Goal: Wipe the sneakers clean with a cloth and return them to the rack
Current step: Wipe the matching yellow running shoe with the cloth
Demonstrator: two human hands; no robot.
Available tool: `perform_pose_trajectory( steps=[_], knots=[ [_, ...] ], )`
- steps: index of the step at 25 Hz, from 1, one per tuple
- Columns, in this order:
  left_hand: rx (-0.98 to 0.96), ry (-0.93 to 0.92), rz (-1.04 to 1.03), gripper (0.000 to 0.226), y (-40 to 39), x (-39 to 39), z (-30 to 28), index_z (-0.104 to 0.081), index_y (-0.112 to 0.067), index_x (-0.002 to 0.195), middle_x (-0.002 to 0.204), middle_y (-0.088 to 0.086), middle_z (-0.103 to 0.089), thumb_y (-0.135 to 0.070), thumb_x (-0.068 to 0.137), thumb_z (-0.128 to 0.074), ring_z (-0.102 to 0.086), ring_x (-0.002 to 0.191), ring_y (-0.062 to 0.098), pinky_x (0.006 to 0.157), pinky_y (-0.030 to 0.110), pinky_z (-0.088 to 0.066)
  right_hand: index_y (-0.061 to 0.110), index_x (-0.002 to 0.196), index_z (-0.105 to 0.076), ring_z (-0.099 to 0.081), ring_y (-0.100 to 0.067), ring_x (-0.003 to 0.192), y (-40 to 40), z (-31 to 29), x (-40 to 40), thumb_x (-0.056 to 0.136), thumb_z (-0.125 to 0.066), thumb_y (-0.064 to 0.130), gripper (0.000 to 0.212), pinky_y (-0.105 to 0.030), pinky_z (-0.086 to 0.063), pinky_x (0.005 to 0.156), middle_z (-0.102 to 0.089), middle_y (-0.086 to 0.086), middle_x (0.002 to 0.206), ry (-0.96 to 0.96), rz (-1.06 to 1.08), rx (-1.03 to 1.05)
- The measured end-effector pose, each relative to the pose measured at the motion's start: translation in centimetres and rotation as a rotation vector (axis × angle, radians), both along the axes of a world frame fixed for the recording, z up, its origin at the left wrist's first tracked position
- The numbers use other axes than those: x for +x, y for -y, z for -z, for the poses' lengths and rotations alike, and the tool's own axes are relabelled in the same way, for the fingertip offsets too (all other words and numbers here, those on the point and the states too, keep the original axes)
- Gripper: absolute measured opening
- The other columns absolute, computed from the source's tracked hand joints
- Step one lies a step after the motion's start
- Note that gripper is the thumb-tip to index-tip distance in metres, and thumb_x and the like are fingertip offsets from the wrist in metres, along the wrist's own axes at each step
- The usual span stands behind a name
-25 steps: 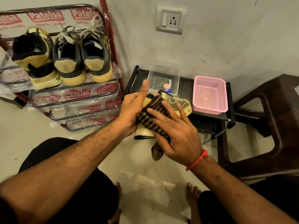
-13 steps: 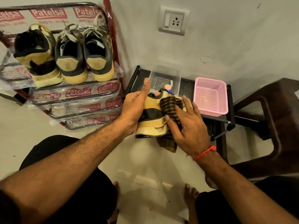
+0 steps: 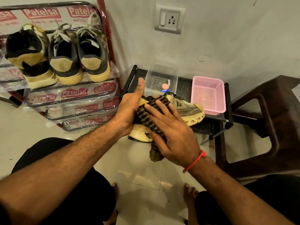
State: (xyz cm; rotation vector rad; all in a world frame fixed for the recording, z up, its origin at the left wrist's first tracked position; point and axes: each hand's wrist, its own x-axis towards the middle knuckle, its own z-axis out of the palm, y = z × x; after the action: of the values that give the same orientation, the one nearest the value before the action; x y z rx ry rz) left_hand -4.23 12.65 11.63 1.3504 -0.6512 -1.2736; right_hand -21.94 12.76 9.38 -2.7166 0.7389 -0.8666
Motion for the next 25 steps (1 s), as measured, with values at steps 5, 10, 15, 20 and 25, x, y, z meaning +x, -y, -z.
perform_pose_trajectory(
  steps=[5,10,15,20,25],
  knots=[
    [-0.027,0.049,-0.016,0.078,-0.1,-0.6,-0.2,-0.068,0.003,0.088,0.092,0.028,-0.069,-0.074,0.085,-0.06,-0.07,0.083,0.041,0.088,0.052,-0.06,0.02,0.147,-0.043,-0.027,-0.02,0.151,1.1,-0.7,0.0,0.103,-0.038,0.042,0.049,-0.05,-0.024,0.123,-0.038,0.001,0.156,0.131,0.253,0.332],
    [-0.063,0.003,-0.003,0.068,-0.1,-0.7,0.0,-0.076,0.0,0.084,0.09,0.016,-0.074,-0.065,0.092,-0.056,-0.072,0.086,0.031,0.088,0.047,-0.061,0.011,0.15,-0.042,-0.025,-0.021,0.152,2.1,0.4,-0.2,0.103,-0.043,0.036,0.053,-0.049,-0.027,0.122,-0.036,-0.004,0.159,0.035,0.144,0.155],
    [-0.05,0.049,-0.061,0.06,-0.1,-0.6,0.2,-0.066,-0.009,0.066,0.071,0.009,-0.065,-0.065,0.088,-0.059,-0.064,0.068,0.024,0.07,0.034,-0.057,0.007,0.151,-0.039,-0.023,-0.021,0.152,-0.9,0.1,1.4,0.104,-0.044,0.032,0.054,-0.046,-0.022,0.124,-0.032,-0.008,0.161,0.049,0.104,0.239],
    [-0.048,-0.021,-0.102,0.082,0.2,0.0,-0.2,-0.072,0.005,0.099,0.108,0.027,-0.072,-0.074,0.08,-0.062,-0.071,0.101,0.042,0.094,0.053,-0.059,0.009,0.15,-0.041,-0.031,-0.021,0.149,3.5,0.5,-0.6,0.103,-0.047,0.027,0.05,-0.05,-0.033,0.119,-0.039,-0.008,0.158,0.113,0.216,0.297],
    [-0.046,-0.029,-0.103,0.108,0.2,1.3,-0.9,-0.07,0.004,0.118,0.124,0.033,-0.066,-0.089,0.064,-0.062,-0.066,0.111,0.046,0.106,0.062,-0.047,0.005,0.149,-0.042,-0.027,-0.023,0.151,-1.4,0.5,1.0,0.101,-0.051,0.024,0.052,-0.046,-0.025,0.123,-0.035,-0.01,0.159,-0.004,-0.09,0.066]
  ],
)
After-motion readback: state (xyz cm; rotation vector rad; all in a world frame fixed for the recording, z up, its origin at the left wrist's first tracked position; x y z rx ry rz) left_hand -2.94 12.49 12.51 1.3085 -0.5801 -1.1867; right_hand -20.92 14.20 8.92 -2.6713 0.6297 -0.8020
